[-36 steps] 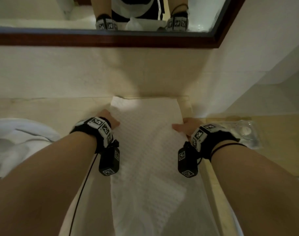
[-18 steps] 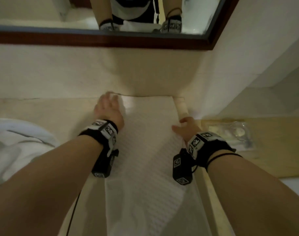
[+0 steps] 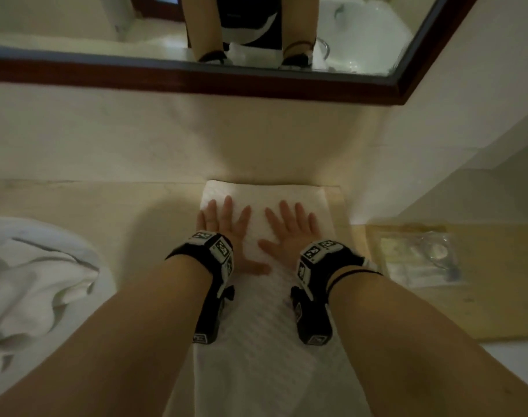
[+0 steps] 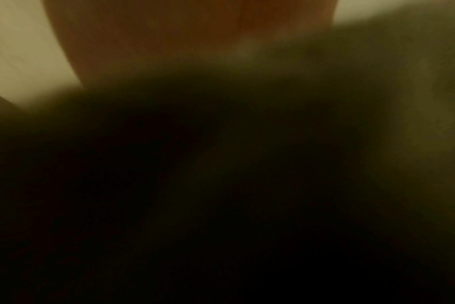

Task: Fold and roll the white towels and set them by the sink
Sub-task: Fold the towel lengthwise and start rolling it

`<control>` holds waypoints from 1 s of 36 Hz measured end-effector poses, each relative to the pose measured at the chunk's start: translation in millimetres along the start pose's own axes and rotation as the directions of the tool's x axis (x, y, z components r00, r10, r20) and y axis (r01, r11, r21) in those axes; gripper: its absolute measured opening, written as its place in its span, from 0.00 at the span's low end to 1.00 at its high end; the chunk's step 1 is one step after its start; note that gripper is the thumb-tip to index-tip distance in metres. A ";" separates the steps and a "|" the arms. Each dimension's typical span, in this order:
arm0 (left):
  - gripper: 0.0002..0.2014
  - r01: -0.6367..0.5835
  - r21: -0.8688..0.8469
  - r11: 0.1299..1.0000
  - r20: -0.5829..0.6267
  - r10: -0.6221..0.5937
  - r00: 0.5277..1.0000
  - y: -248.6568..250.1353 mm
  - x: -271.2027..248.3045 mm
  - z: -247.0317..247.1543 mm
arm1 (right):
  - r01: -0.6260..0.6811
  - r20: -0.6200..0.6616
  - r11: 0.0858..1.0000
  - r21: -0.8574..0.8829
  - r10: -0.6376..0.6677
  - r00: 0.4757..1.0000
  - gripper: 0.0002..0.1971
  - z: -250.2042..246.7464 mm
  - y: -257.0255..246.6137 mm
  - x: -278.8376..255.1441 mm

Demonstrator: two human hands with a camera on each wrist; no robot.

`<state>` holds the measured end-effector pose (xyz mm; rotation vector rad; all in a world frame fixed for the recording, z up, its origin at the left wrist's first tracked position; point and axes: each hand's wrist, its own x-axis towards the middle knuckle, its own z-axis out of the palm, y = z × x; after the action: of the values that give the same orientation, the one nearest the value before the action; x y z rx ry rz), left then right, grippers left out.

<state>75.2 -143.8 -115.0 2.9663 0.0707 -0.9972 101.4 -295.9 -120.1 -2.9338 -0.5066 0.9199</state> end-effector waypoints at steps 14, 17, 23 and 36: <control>0.47 0.097 -0.106 0.990 0.038 -0.093 0.995 -0.1 12.3 -19.6 | -0.007 0.100 0.999 0.032 0.004 0.995 0.40 -23.5 23.3 -18.1; 0.46 0.100 -0.107 0.989 0.025 -0.098 0.995 1.6 7.1 -19.2 | 0.196 0.192 0.978 -0.067 -0.180 0.965 0.38 7.4 15.8 -55.5; 0.38 0.035 -0.068 0.997 0.007 -0.034 0.999 23.5 -24.0 -2.4 | 0.142 0.088 0.980 -0.142 -0.130 0.988 0.37 23.3 18.3 -52.0; 0.50 -0.034 -0.020 0.999 -0.013 0.034 0.999 39.5 -67.3 37.6 | -0.365 0.066 0.712 0.599 0.411 0.909 0.21 27.0 59.5 -121.6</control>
<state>0.8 -186.8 -104.5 2.9457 0.0303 -0.9675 10.0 -392.3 -82.5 -2.4765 0.3832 0.7971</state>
